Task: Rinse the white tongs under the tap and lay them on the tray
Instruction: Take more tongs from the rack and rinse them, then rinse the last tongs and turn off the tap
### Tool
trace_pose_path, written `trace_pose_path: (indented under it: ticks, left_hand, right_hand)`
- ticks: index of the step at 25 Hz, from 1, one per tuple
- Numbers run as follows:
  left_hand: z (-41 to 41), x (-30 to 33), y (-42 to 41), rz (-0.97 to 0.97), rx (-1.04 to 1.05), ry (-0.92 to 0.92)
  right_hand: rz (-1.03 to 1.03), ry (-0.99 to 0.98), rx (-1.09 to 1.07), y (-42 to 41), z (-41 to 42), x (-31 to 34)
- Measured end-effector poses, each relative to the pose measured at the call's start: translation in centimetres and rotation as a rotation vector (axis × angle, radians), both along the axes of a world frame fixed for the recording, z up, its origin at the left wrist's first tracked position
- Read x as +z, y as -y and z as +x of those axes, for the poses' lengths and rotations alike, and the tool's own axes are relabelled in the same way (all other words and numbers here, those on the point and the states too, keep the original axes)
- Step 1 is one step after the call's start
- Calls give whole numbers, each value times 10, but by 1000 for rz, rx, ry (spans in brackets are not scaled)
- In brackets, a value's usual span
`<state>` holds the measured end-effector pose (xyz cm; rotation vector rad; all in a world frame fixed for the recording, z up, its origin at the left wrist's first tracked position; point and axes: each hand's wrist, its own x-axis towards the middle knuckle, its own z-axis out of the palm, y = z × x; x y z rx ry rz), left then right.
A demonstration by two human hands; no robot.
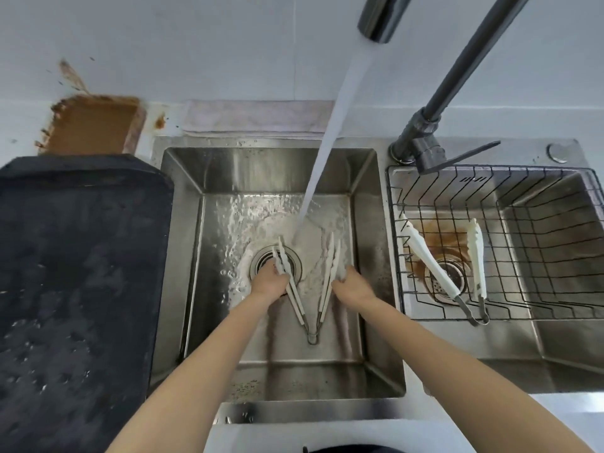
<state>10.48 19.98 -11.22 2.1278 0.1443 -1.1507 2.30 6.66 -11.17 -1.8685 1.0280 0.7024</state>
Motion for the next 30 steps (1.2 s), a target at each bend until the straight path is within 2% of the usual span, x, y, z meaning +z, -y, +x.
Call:
trace_pose_path:
  ticks: [5,9,15,18,21,26,30]
  left_hand:
    - [-1,42,11,-19,-199,161]
    - [1,76,31,11,-457,336]
    - [-14,118,74,-19,-682,577]
    - [-31,128,98,-6,-806,676]
    - [-53,129,122,2,-883,695]
    - [-81,122,160,-15,-890,642]
    - [-94,108,179,73,-883,562]
  right_hand:
    - [-54,149,125,6,-3,41]
    - [-143,318,193,19,-11,77]
    - [-234,516,72,63,-39,115]
    - [-338,479,-6,94,-59,116]
    - [-390,372,-70,126,-81,105]
    - [-363,181,-105,162,-103,83]
    - [-304,129,-107,172,-103,70]
